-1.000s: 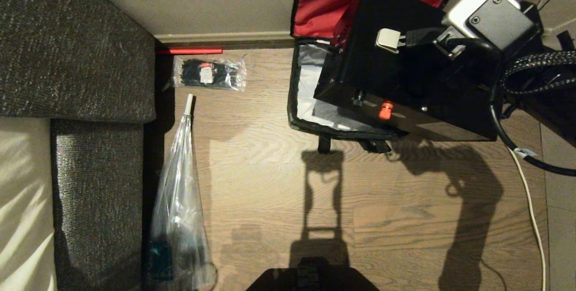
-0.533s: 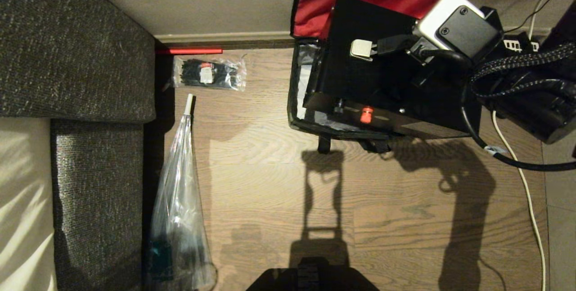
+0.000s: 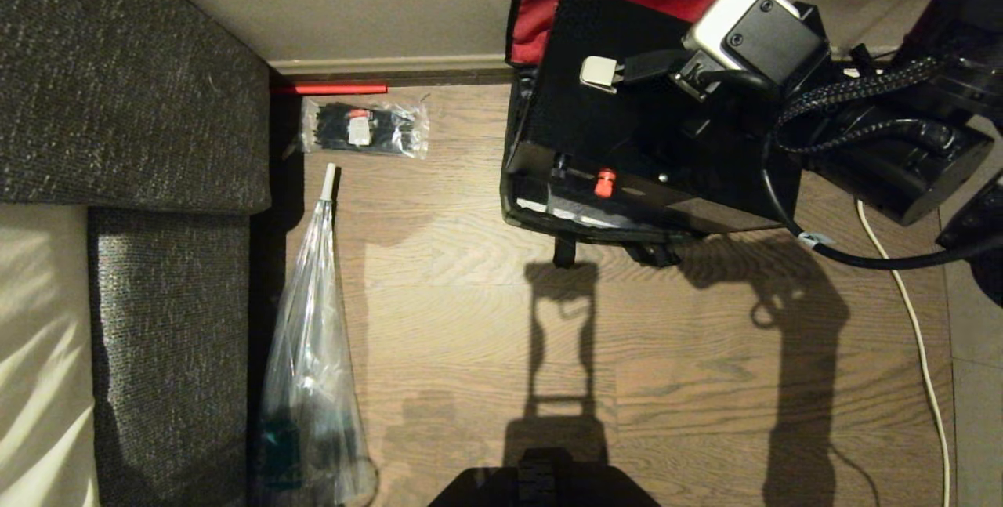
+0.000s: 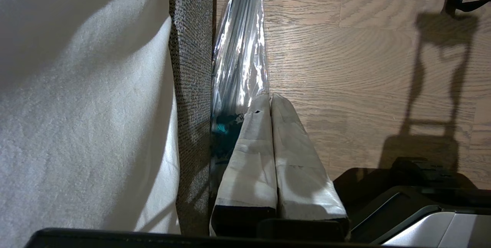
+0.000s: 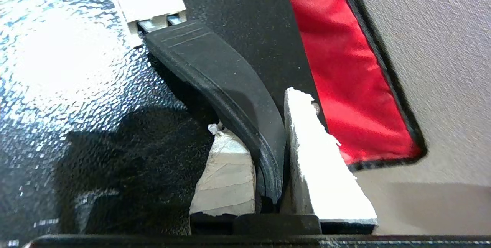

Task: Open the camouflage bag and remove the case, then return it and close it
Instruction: Place the black box back

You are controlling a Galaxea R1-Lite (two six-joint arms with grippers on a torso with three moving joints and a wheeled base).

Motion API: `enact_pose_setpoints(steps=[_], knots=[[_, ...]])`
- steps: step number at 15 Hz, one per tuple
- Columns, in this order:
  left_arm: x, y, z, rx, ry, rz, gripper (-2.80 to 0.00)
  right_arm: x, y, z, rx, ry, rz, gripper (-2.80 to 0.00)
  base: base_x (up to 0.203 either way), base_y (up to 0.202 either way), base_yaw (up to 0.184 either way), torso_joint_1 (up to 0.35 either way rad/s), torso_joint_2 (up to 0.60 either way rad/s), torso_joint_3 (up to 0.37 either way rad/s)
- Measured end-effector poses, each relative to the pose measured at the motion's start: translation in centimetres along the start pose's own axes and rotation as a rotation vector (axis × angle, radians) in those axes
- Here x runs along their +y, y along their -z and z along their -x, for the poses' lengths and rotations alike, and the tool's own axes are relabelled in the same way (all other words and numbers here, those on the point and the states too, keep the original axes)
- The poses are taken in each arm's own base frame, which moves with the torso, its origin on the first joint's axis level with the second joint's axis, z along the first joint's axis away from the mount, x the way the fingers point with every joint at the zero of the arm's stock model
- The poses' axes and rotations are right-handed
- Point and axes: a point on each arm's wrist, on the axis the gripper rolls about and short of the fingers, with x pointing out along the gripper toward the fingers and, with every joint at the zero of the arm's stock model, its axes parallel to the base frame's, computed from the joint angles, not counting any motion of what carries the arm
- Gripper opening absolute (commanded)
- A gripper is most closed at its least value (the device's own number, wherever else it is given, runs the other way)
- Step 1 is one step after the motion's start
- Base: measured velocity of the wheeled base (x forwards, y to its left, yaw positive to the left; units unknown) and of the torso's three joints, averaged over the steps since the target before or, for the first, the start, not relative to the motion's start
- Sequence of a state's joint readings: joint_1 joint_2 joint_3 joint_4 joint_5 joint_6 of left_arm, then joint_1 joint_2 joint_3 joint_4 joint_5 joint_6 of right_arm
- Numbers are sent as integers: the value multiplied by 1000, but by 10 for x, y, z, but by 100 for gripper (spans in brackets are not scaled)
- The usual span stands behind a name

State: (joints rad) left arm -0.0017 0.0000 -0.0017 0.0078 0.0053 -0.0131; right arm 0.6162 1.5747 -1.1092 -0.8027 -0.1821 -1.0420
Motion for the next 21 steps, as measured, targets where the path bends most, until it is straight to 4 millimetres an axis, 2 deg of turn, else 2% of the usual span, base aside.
enact_pose_setpoints(steps=[7, 18, 21], knots=[[0, 0, 0, 0, -1, 0, -280, 8, 9, -12, 3, -56, -27, -280, 0, 0, 0, 0, 0, 0], [0, 0, 0, 0, -1, 0, -280, 6, 33, -16, 28, -135, -35, -280, 0, 0, 0, 0, 0, 0], [0, 0, 0, 0, -1, 0, -280, 2, 34, -18, 23, -148, -44, -280, 0, 0, 0, 0, 0, 0]])
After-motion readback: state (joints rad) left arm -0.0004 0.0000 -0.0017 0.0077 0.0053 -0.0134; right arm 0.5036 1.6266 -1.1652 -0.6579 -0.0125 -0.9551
